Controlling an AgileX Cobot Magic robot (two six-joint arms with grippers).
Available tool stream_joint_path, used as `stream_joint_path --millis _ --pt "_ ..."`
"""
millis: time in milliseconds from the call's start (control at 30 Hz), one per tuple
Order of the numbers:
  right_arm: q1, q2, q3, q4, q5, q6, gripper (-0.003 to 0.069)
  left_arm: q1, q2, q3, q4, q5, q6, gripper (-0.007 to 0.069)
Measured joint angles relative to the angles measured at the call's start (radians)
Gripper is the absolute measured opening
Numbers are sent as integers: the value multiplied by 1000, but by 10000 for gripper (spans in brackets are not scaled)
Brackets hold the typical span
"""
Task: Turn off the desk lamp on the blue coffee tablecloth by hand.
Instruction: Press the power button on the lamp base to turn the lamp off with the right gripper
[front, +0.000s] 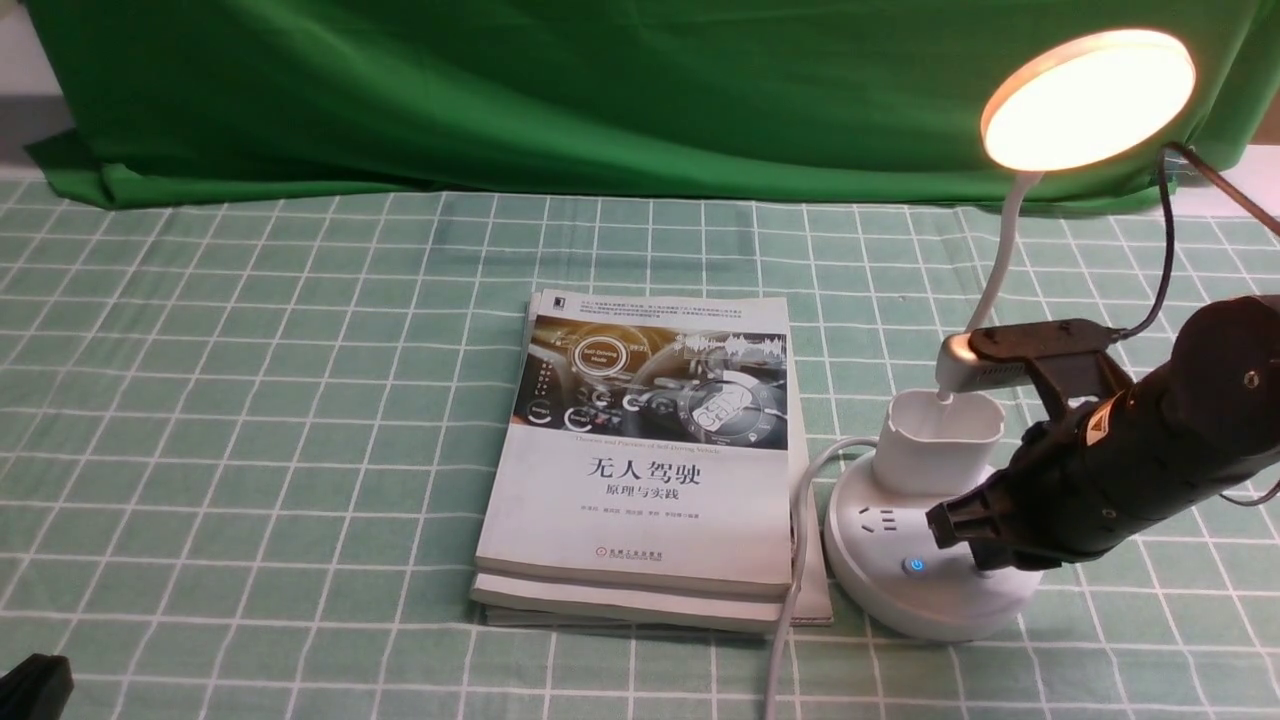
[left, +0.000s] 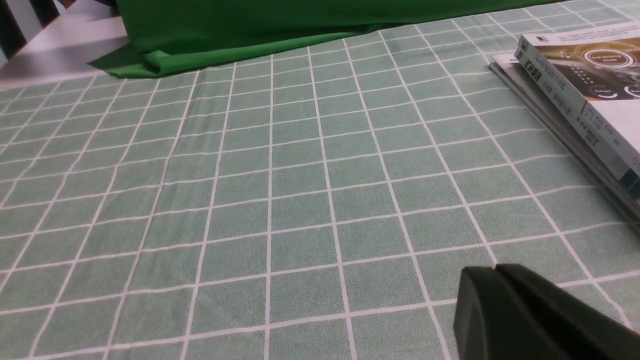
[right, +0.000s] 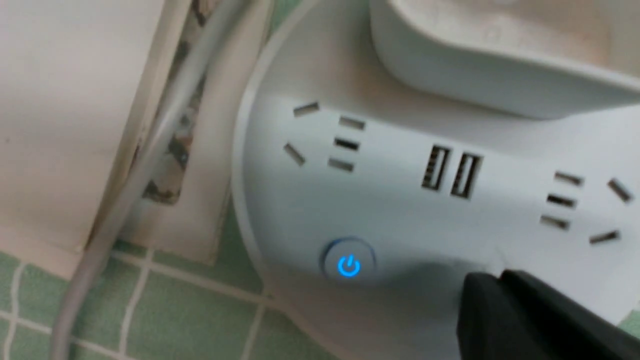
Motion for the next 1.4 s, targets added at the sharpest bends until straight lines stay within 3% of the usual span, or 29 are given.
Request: stream_joint_path --millis 1400 --pt "0 -76 -6 3 25 3 33 0 0 0 0 0 0 0"
